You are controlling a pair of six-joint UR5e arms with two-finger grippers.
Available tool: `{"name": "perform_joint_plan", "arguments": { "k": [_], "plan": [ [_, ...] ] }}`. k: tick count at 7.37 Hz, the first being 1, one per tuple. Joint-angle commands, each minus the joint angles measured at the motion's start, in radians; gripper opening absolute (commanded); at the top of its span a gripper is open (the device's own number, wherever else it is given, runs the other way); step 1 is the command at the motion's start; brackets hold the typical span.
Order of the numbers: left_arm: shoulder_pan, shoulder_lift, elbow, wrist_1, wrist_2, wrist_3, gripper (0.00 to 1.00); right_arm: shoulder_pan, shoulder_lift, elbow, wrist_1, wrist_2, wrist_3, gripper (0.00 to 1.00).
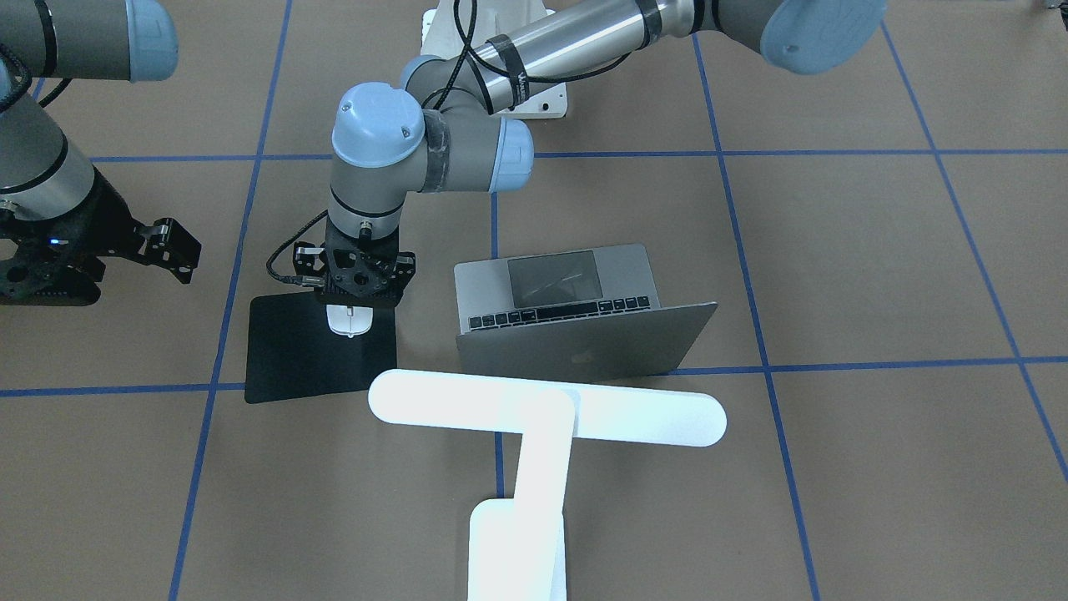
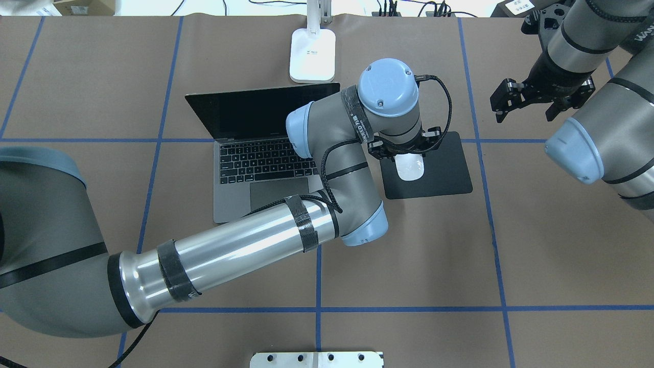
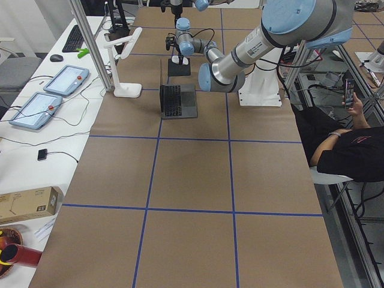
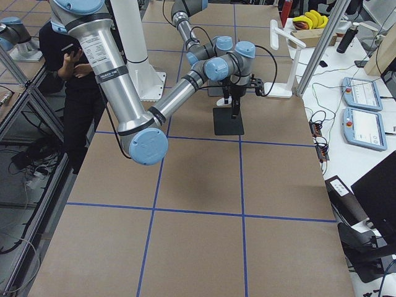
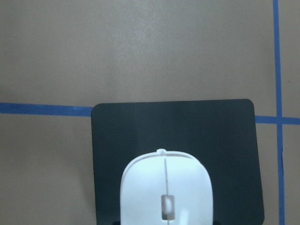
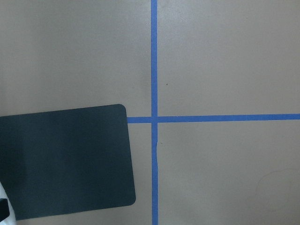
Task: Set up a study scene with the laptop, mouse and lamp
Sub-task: 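Open the left gripper and lift it off the mouse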
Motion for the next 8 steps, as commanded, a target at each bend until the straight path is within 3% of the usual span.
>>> {"name": "perform_joint_plan", "arguments": {
  "k": [1, 7, 8],
  "plan": [
    [0.000, -0.002, -0.001, 0.000, 0.001, -0.001, 0.73, 0.000, 0.000, -0.001, 0.000, -0.002, 0.000, 1.00],
    [0.000, -0.002, -0.007, 0.001, 0.000, 0.002, 0.74, 0.000, 0.000, -0.001, 0.000, -0.003, 0.000, 1.00],
    [-0.002, 0.000, -0.018, 0.006, -0.002, 0.008, 0.77, 0.000, 0.000, -0.001, 0.000, -0.003, 0.000, 1.00]
  ]
}}
